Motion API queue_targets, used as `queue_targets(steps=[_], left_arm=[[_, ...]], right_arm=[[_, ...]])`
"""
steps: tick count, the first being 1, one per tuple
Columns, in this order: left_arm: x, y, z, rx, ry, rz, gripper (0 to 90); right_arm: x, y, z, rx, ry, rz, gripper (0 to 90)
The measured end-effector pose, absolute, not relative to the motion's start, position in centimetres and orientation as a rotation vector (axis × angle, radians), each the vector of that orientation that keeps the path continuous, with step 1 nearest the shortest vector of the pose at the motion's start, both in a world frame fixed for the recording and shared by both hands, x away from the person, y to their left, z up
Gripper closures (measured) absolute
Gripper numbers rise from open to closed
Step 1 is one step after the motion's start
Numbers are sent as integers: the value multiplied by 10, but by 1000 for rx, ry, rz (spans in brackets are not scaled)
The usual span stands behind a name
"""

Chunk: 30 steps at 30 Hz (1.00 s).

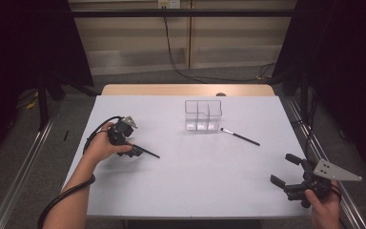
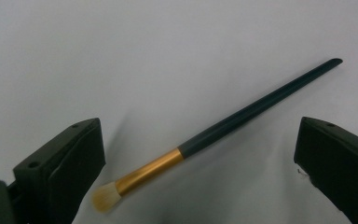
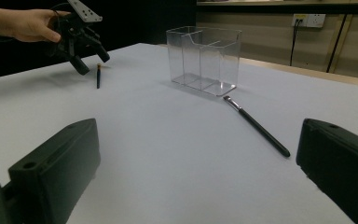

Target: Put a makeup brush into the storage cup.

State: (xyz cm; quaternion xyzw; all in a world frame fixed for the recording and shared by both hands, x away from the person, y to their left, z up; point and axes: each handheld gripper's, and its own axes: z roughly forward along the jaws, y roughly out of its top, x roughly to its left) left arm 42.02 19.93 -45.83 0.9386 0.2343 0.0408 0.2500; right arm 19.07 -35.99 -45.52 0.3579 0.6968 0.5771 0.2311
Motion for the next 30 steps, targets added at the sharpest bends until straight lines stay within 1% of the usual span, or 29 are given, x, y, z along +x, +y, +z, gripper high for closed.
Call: queue_targets(steps=[7, 16, 17, 19, 21, 24, 25, 26, 28, 29, 30], left_arm=[[420, 198, -462, 2573, 607, 133, 80], [417, 201, -464, 2571, 624, 115, 176], [417, 200, -462, 2580, 631, 112, 204], [416, 198, -458, 2604, 637, 103, 306], [415, 197, -457, 2620, 634, 98, 378], [414, 197, -457, 2612, 637, 98, 387], [414, 197, -457, 2608, 632, 92, 408], [413, 198, -457, 2596, 640, 93, 432], [411, 197, -455, 2609, 631, 88, 518], [410, 196, -455, 2621, 616, 92, 578], [410, 195, -454, 2626, 611, 79, 578]], right_arm=[[189, -360, -455, 987, 1918, 1583, 0], [188, -362, -455, 986, 1915, 1582, 0], [188, -362, -455, 985, 1917, 1581, 0], [188, -362, -455, 990, 1920, 1579, 0], [188, -361, -455, 984, 1921, 1577, 0], [187, -361, -455, 986, 1920, 1579, 0], [187, -361, -455, 985, 1923, 1577, 0], [187, -361, -455, 985, 1922, 1576, 0], [187, -361, -455, 986, 1923, 1576, 0], [187, -362, -455, 987, 1922, 1576, 0], [187, -362, -455, 987, 1923, 1576, 0]])
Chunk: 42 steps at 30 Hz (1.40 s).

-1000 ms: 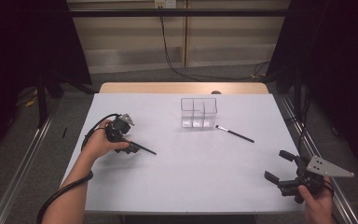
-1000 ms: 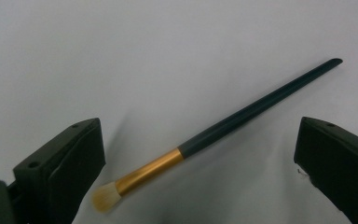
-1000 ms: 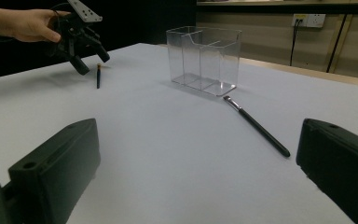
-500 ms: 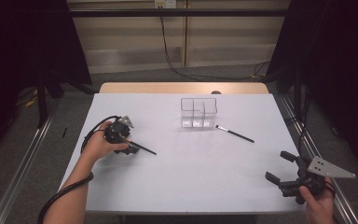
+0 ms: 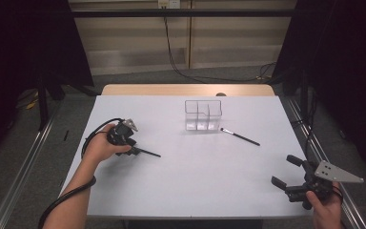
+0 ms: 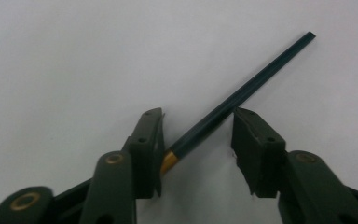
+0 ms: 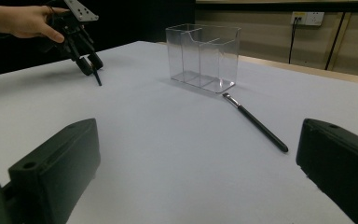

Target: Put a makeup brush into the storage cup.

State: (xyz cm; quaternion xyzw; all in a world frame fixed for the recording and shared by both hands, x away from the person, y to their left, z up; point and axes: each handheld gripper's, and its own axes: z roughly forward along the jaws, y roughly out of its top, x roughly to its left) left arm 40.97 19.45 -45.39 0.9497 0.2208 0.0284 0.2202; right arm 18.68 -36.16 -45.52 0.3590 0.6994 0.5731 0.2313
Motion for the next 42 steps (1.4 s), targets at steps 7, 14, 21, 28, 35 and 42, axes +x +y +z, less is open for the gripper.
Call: queue_targets(steps=[7, 14, 21, 28, 35, 42], left_arm=[[406, 180, -449, 2713, 584, 43, 831], [408, 191, -454, 2628, 657, -12, 825], [407, 187, -454, 2648, 656, -1, 823], [407, 188, -453, 2619, 724, -6, 836], [405, 187, -451, 2605, 740, -20, 837], [402, 178, -442, 2605, 697, -19, 837]], right_arm=[[187, -361, -456, 992, 1929, 1566, 0], [187, -361, -456, 990, 1931, 1566, 0], [187, -360, -455, 988, 1933, 1563, 0], [189, -359, -455, 986, 1938, 1560, 0], [190, -360, -456, 991, 1939, 1561, 0], [191, -360, -455, 997, 1943, 1557, 0]])
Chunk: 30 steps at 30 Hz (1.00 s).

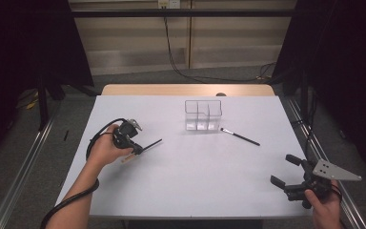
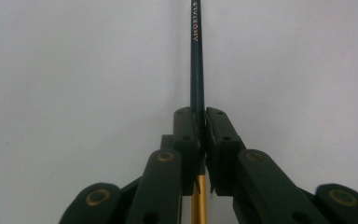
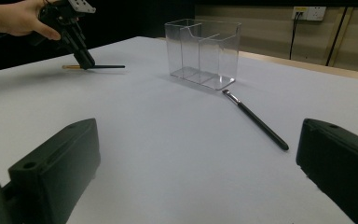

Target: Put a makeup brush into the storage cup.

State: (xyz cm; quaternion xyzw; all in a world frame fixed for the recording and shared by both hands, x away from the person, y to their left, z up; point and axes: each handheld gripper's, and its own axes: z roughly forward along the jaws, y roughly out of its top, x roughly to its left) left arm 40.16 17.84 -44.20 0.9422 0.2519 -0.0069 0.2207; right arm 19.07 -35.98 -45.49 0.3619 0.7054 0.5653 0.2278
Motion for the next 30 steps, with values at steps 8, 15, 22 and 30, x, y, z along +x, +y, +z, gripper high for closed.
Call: queue_targets(steps=[8, 15, 22, 30], left_arm=[[397, 163, -429, 2578, 618, -53, 837], [393, 147, -423, 2563, 556, -78, 837], [388, 133, -418, 2545, 491, -95, 837], [381, 116, -411, 2523, 440, -114, 837]], right_arm=[[198, -354, -451, 981, 1975, 1540, 0], [204, -348, -446, 970, 2003, 1536, 0], [217, -346, -443, 964, 2021, 1543, 0], [230, -334, -434, 901, 2064, 1527, 0]])
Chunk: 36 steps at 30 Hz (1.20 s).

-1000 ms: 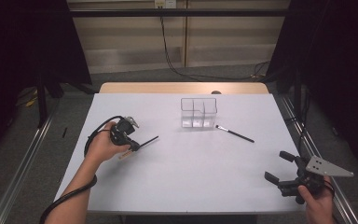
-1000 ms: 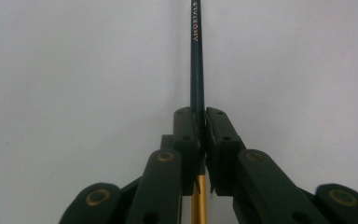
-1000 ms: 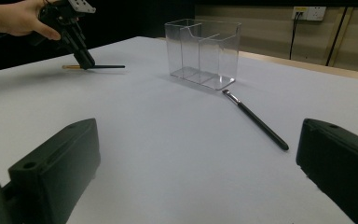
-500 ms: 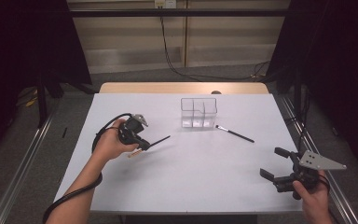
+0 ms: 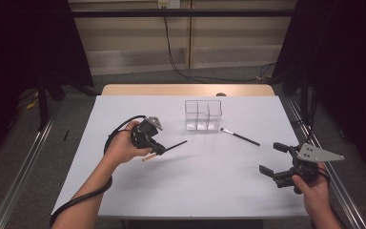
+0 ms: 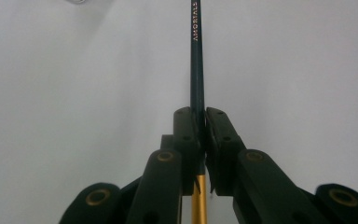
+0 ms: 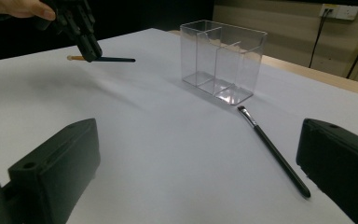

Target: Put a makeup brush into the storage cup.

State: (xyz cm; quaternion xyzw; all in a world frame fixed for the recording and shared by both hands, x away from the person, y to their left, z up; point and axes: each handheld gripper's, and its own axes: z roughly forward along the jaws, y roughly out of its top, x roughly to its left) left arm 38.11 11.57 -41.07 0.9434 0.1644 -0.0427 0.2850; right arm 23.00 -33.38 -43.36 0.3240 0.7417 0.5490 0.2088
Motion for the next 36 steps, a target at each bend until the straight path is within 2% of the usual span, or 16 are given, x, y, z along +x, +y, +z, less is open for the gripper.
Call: queue_targets(steps=[21, 36], left_arm=[[363, 74, -412, 2508, 289, -223, 837], [352, 53, -411, 2514, 206, -245, 837]], right_arm=[[265, -289, -427, 788, 2184, 1545, 0], [278, -266, -422, 737, 2199, 1603, 0]])
